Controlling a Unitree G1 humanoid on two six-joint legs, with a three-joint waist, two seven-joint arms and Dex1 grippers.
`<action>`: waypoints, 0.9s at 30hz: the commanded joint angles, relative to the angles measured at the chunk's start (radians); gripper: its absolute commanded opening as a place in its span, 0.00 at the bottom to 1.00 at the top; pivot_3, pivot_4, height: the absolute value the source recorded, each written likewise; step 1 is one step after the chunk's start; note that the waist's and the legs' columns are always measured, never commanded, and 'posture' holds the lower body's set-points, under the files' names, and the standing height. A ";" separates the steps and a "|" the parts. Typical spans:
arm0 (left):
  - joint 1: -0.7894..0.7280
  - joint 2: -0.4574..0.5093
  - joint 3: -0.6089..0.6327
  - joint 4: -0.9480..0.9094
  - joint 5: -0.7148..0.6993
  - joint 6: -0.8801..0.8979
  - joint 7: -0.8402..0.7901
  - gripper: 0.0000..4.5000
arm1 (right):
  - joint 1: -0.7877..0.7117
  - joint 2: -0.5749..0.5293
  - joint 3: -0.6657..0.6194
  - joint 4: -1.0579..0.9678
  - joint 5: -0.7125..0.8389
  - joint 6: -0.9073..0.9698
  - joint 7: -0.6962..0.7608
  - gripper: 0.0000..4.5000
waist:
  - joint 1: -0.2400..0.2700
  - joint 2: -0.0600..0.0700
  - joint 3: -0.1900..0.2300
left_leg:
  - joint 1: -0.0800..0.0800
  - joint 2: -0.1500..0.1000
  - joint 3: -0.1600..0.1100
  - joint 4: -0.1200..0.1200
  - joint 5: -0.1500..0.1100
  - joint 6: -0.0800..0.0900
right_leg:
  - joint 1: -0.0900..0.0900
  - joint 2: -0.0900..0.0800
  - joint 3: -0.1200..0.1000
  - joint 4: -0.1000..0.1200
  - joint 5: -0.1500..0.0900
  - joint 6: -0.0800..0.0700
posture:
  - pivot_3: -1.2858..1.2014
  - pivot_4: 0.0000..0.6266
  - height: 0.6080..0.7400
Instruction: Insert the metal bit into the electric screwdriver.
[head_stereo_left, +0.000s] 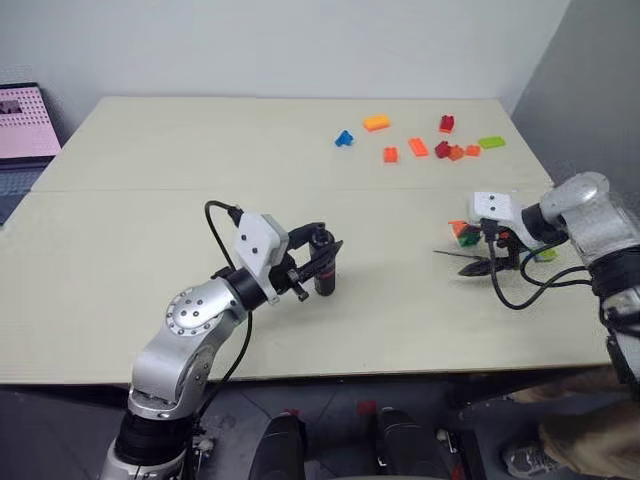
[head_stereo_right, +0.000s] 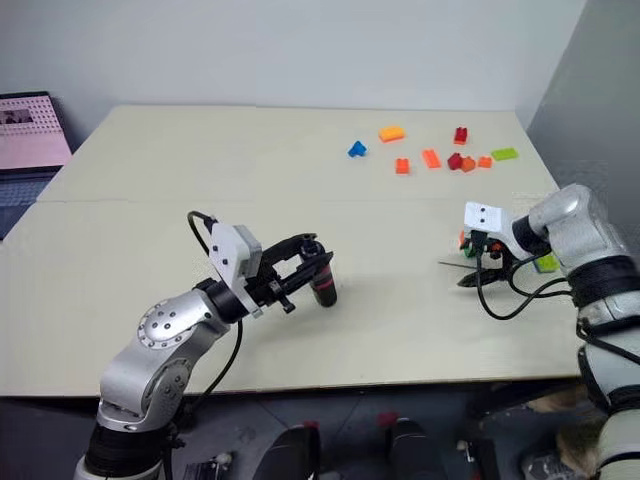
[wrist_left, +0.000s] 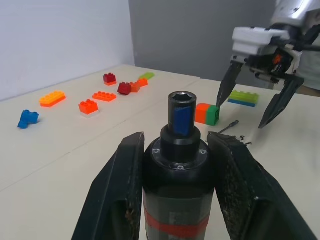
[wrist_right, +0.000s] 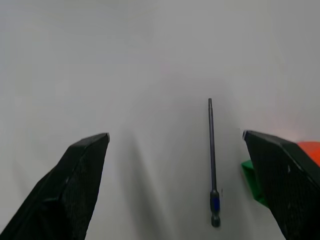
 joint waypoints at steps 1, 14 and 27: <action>0.014 -0.008 -0.032 0.009 0.011 0.001 -0.002 0.36 | -0.078 0.041 0.034 0.174 -0.085 -0.078 0.035 1.00 | 0.002 0.000 0.000 | 0.000 0.000 0.000 0.000 0.000 0.000 | 0.000 0.000 0.000 0.000 0.001 0.001 | 0.52 0.24 1.00; 0.036 -0.009 -0.034 -0.014 0.018 -0.003 0.017 0.36 | -0.200 0.154 0.039 0.495 -0.234 -0.147 -0.059 0.90 | -0.002 0.001 0.000 | 0.001 -0.001 0.000 0.000 0.000 0.000 | 0.000 -0.001 0.000 0.002 0.003 -0.002 | 0.52 0.24 1.00; 0.043 0.001 -0.038 -0.013 0.025 -0.011 0.010 0.36 | -0.213 0.177 0.004 0.541 -0.270 -0.122 -0.057 0.14 | -0.001 0.001 0.000 | 0.001 -0.001 0.000 0.000 0.000 0.000 | 0.000 0.000 0.000 0.002 0.003 -0.002 | 0.52 0.24 1.00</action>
